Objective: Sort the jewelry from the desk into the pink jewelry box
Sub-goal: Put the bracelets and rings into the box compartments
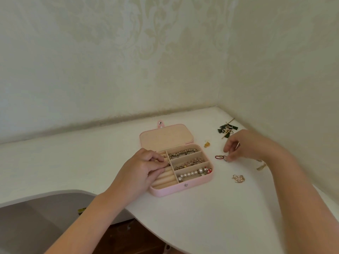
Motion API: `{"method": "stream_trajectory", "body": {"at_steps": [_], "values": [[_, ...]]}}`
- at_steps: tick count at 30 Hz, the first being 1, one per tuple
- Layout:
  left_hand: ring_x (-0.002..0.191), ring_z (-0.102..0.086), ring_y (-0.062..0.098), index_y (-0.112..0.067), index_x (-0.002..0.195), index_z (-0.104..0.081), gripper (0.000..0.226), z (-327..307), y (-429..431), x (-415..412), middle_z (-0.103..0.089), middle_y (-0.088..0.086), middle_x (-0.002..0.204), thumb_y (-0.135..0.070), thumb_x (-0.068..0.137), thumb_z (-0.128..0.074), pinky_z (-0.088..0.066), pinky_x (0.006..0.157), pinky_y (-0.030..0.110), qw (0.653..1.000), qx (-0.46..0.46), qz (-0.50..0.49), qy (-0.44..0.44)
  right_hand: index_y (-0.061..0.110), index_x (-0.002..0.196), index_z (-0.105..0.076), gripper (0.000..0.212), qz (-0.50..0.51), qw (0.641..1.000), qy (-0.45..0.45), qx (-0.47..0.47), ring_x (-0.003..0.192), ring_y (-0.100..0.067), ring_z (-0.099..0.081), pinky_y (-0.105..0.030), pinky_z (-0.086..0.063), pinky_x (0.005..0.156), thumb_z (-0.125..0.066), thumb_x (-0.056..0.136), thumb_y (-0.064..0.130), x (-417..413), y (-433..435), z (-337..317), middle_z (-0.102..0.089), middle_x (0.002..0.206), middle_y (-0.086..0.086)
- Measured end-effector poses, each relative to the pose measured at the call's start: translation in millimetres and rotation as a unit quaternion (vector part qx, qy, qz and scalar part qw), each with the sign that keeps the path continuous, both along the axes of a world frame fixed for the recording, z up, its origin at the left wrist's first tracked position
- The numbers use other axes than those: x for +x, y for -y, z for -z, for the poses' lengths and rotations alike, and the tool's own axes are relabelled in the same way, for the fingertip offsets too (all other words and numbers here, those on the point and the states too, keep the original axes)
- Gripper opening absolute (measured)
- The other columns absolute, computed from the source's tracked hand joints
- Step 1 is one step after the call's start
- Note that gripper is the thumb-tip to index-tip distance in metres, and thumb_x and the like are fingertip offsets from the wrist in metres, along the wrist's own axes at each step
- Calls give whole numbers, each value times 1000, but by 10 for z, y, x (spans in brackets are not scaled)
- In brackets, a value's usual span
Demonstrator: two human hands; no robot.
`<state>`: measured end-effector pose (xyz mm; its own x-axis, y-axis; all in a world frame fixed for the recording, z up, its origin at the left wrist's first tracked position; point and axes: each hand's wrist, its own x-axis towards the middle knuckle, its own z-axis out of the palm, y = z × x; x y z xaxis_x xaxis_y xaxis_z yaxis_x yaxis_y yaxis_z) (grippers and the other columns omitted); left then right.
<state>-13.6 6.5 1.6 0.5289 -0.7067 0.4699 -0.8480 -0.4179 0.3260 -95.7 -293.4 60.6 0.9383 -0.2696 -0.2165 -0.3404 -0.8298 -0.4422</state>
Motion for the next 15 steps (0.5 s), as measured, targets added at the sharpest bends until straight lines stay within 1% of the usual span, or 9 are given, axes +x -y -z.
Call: {"method": "stream_trajectory", "body": {"at_steps": [2,3,5,6,11,13,15], "values": [[89,-42,-1,-24,99,-75,37,-4,-7,9,-64,-12,99,-40,85,-46,-35,79,10,1000,7,6,-3,21,84,-69,20,2,1000,-15,-16,62,0,-56,-10,-34,48,-82,69,18,8,-20,16,-65,81,7],[89,-41,-1,-24,100,-75,37,-9,-14,13,-63,-13,100,-40,85,-45,-35,80,9,1000,9,11,-7,21,82,-69,18,3,1000,-15,-12,57,2,-56,-7,-34,46,-82,69,17,14,-23,28,-66,78,7],[90,-40,-2,-25,103,-74,38,-21,-29,19,-61,-16,101,-41,84,-45,-32,82,4,1000,10,16,-18,19,77,-69,15,6,1000,-14,4,46,5,-55,-5,-33,43,-81,70,14,23,-24,44,-66,69,6],[90,-39,-3,-24,104,-73,38,-31,-33,20,-60,-17,101,-41,84,-45,-30,83,2,1000,11,19,-22,18,76,-69,14,8,1000,-14,9,44,5,-54,-5,-33,42,-80,70,13,25,-23,47,-66,67,6],[91,-37,-5,-27,106,-72,40,-65,-39,12,-61,-16,103,-43,85,-42,-33,77,6,999,29,22,-15,17,71,-64,17,2,1000,-8,5,45,3,-52,-7,-34,44,-80,70,10,23,-34,37,-63,62,6],[92,-36,-8,-28,108,-71,39,-68,-45,19,-57,-21,103,-44,85,-44,-33,79,5,999,26,17,-20,17,70,-65,17,0,1000,-7,12,48,0,-54,-11,-37,49,-79,69,8,24,-32,35,-64,62,5],[97,-38,-10,-27,108,-71,28,-73,-41,24,-52,-29,102,-36,87,-55,-31,84,3,999,16,6,-42,16,70,-66,17,5,1000,6,25,51,-4,-56,-16,-41,54,-81,68,8,25,-17,28,-65,62,4]]}}
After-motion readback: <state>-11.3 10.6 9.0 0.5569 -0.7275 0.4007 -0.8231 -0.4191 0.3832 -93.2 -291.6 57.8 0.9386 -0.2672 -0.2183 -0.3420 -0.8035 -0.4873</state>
